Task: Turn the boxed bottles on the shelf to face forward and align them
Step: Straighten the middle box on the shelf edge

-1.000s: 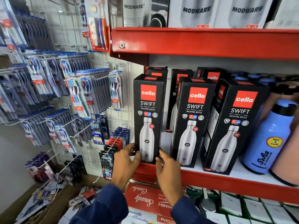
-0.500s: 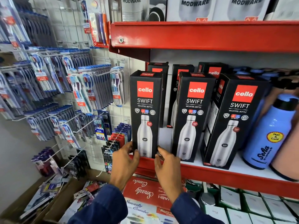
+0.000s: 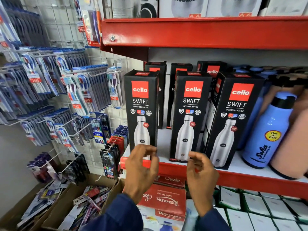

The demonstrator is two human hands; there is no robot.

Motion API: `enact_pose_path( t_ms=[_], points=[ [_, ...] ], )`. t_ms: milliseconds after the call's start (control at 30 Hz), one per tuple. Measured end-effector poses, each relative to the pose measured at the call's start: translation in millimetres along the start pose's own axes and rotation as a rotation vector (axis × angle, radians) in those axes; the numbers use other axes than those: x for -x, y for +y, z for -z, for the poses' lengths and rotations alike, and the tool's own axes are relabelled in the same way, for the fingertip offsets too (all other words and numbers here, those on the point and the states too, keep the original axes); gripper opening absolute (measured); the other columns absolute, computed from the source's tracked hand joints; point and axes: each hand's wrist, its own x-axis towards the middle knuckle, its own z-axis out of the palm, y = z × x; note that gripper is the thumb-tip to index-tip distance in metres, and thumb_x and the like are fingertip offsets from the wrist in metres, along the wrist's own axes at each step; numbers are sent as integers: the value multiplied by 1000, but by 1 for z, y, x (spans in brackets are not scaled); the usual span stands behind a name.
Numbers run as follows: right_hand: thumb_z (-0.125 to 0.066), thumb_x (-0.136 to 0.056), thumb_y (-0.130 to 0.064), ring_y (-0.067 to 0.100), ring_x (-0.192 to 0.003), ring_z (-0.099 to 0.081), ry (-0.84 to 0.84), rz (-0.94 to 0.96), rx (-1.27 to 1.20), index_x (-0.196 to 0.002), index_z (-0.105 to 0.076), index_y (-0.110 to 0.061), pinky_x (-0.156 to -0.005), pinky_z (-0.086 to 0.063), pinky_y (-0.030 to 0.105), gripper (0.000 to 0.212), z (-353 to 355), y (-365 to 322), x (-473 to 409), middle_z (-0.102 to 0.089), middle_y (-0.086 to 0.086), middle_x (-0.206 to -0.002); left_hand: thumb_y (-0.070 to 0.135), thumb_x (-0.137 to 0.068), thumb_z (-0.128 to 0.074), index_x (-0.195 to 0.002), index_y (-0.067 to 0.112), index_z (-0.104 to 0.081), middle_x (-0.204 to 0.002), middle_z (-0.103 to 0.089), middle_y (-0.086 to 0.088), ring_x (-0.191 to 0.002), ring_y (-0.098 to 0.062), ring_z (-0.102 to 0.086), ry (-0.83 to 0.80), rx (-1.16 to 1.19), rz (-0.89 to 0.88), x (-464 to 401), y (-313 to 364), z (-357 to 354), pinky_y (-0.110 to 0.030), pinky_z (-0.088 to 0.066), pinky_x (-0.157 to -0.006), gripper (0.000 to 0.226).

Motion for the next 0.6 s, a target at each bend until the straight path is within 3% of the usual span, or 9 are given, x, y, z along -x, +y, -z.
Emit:
enact_pose_path(
  t_ms=[133, 233, 300, 400, 500, 600],
  points=[
    [-65, -83, -2, 8, -86, -69, 10, -65, 37, -109, -69, -16, -78, -57, 22, 30, 12, 10, -5, -74, 2, -99, 28, -86, -62, -130, 15, -57, -119, -67, 4, -105, -6, -63, -234, -24, 86, 11, 14, -33, -27, -53, -95, 46],
    [-64, -85, -6, 14, -93, -69, -64, -88, 116, -126, -61, -12, -85, -55, 28, 42, 13, 12, -8, -73, 4, -110, 31, -87, -63, -147, 9, -37, -145, -52, -7, -131, -18, -51, -306, -57, 177, 13, 16, -49, -26, -40, -110, 69],
    [-63, -86, -10, 13, -93, -69, -102, -102, 165, -132, -56, -11, -88, -56, 31, 46, 14, 11, -12, -73, 5, -112, 33, -87, -64, -150, 5, -30, -151, -46, -11, -132, -25, -52, -346, -79, 218, 11, 17, -56, -24, -36, -112, 76],
    [-61, -86, -9, 11, -79, -67, -143, -79, 248, -132, -55, -8, -76, -50, 20, 47, 14, 8, -17, -75, 9, -102, 32, -87, -65, -151, 4, -26, -150, -47, -12, -132, -25, -52, -373, -72, 255, 6, 19, -63, -30, -41, -111, 80],
    [-61, -85, -6, 21, -95, -70, -203, -107, 256, -133, -53, -4, -81, -47, 19, 49, 12, 5, -24, -73, 13, -108, 34, -83, -65, -149, 7, -31, -140, -59, -9, -123, -22, -60, -360, -44, 279, -1, 21, -66, -35, -50, -103, 78],
    [-59, -85, -4, 18, -94, -70, -275, -94, 259, -127, -59, -10, -77, -46, 13, 42, 12, 5, -25, -74, 7, -106, 27, -82, -67, -132, 17, -50, -116, -72, 3, -103, -13, -70, -353, -16, 275, -4, 25, -65, -32, -56, -93, 54]
  ],
)
